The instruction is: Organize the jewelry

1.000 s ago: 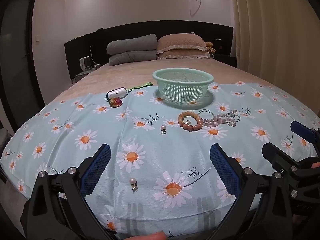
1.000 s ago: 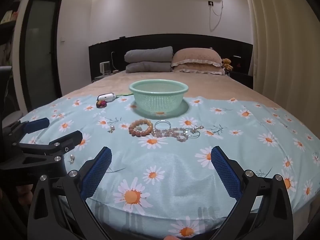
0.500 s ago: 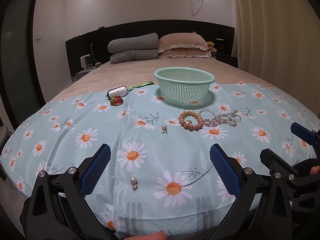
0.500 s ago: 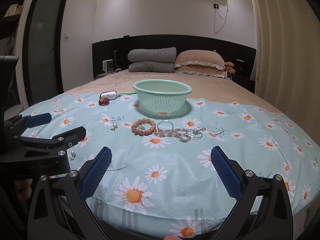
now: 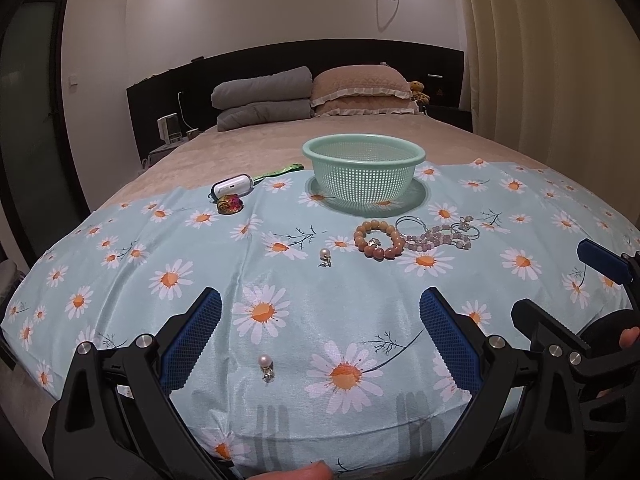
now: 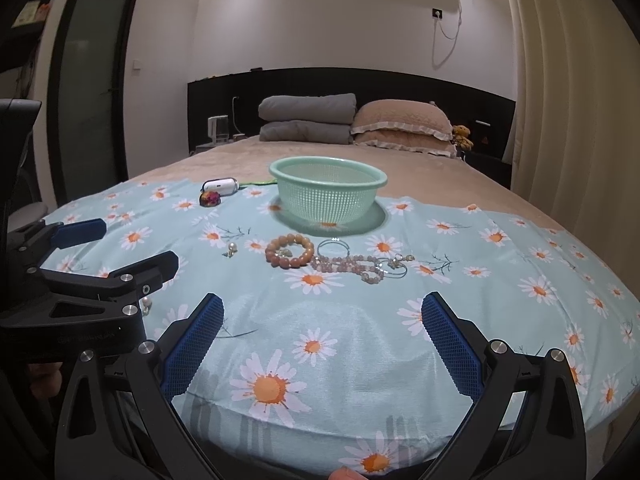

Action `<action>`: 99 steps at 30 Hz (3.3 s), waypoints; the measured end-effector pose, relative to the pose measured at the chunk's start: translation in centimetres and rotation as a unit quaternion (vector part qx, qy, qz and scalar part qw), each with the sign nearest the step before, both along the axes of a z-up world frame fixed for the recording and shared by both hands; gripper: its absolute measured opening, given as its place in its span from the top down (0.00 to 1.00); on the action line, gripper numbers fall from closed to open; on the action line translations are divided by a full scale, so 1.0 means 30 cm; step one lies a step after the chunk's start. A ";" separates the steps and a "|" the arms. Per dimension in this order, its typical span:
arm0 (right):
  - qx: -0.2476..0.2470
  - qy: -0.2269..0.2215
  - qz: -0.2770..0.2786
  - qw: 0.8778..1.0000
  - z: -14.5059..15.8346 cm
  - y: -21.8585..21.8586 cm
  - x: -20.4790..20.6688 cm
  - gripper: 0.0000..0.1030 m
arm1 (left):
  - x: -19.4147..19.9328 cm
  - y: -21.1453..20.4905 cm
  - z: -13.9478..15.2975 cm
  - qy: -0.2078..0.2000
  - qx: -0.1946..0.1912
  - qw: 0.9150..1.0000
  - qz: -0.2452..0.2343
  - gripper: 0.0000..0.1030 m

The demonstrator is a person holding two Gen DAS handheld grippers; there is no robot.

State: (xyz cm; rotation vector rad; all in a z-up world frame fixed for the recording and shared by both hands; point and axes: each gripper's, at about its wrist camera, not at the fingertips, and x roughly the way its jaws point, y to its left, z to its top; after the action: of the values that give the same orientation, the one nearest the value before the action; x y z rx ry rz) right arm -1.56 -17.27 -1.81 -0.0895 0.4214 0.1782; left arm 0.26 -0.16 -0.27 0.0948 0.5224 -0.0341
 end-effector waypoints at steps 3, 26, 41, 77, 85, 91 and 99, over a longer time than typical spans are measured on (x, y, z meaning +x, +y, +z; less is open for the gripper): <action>0.001 0.001 0.001 1.000 0.000 0.001 -0.001 0.07 | -0.001 0.000 0.000 0.000 0.001 1.000 0.001 0.06; 0.006 0.004 0.001 1.000 0.000 -0.011 -0.001 0.07 | 0.006 0.003 -0.010 0.001 0.013 1.000 0.014 0.06; 0.007 0.006 0.002 1.000 -0.002 -0.010 -0.001 0.07 | 0.010 0.011 -0.016 0.003 0.022 1.000 0.020 0.06; 0.014 0.098 -0.038 0.994 -0.055 -0.101 0.187 0.07 | 0.143 0.174 -0.141 0.090 -0.013 0.995 0.033 0.06; -0.004 0.121 -0.052 0.991 -0.073 -0.117 0.267 0.07 | 0.118 0.237 -0.146 0.099 -0.104 0.990 -0.007 0.06; -0.001 0.143 -0.053 0.988 -0.097 -0.120 0.284 0.07 | 0.101 0.225 -0.193 0.123 -0.122 0.985 -0.009 0.06; -0.023 0.162 -0.047 0.985 -0.124 -0.090 0.349 0.08 | 0.149 0.222 -0.264 0.158 -0.131 0.979 -0.001 0.12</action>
State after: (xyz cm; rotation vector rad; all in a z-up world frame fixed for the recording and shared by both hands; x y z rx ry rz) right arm 8.92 -19.97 -5.54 -0.0854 0.7521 0.0900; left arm 4.73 6.49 -8.20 -0.1714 0.8300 -0.1221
